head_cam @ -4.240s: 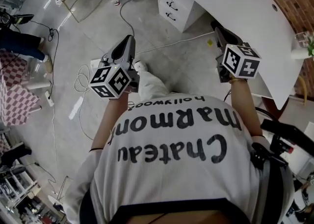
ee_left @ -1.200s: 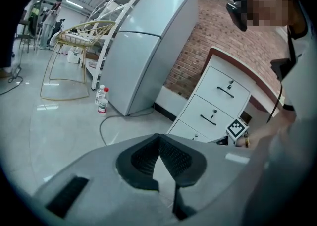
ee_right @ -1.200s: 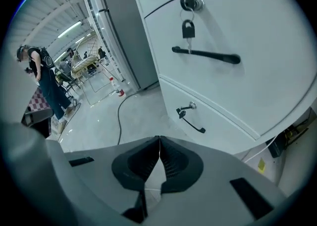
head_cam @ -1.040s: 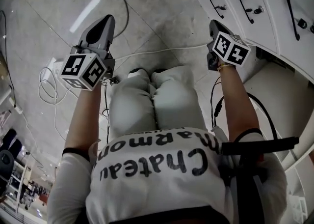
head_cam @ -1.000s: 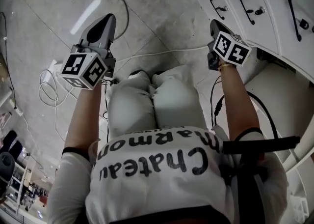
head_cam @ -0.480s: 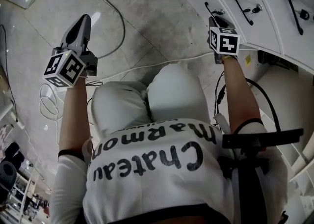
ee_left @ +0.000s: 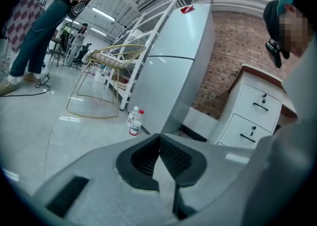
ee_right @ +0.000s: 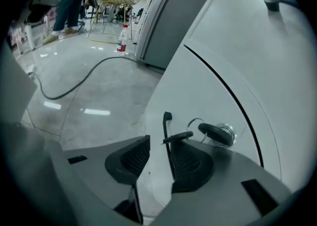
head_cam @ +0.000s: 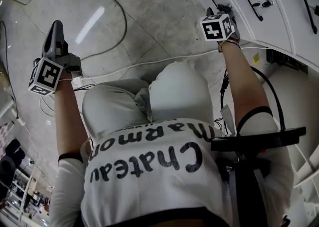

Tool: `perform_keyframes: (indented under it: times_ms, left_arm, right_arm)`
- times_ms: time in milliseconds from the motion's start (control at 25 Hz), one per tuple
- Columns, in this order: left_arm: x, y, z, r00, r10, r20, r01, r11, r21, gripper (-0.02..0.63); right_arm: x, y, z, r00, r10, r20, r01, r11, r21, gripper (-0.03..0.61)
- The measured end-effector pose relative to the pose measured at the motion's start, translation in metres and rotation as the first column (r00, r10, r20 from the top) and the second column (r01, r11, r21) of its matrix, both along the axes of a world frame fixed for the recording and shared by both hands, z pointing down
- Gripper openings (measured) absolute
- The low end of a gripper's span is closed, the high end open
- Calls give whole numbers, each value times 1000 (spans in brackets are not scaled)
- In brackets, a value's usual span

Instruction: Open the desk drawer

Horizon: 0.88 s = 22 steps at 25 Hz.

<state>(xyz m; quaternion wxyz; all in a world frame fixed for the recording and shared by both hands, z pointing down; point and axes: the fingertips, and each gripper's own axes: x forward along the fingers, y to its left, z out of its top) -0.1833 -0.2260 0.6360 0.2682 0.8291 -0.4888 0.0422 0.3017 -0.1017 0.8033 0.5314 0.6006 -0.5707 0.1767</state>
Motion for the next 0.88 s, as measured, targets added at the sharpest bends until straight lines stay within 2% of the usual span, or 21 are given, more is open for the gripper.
perform_keyframes:
  times_ms: [80, 120, 200, 280, 480, 600, 760, 880]
  left_arm:
    - [11, -4, -4, 999, 41, -3, -41, 999, 1, 12]
    - [19, -6, -6, 998, 66, -7, -66, 998, 2, 12]
    - [37, -7, -10, 992, 125, -7, -125, 992, 4, 14]
    - [54, -6, -11, 985, 172, 1, -172, 985, 5, 14]
    - [70, -2, -8, 980, 189, -54, -190, 982, -9, 14]
    - [70, -2, -8, 979, 199, -51, -200, 980, -8, 14]
    - [67, -1, -5, 976, 210, -52, -210, 978, -5, 14]
    - [55, -1, -4, 981, 187, -58, -188, 982, -6, 14]
  right_arm:
    - [7, -2, 0, 994, -11, -109, 11, 1000, 0, 87]
    - [10, -3, -1, 988, -18, -156, 18, 1000, -1, 36]
    - [12, -4, -1, 981, -24, -193, 24, 1000, -3, 31]
    - [12, -2, -1, 984, -16, -179, 16, 1000, -1, 29]
    - [8, -4, -4, 991, 27, -130, -26, 1000, 11, 29]
    - [1, 2, -5, 995, 70, -70, -69, 997, 26, 29]
    - [-22, 12, -6, 997, 55, -48, -53, 998, 26, 29]
    - [-42, 20, -5, 998, 51, -38, -50, 998, 27, 29]
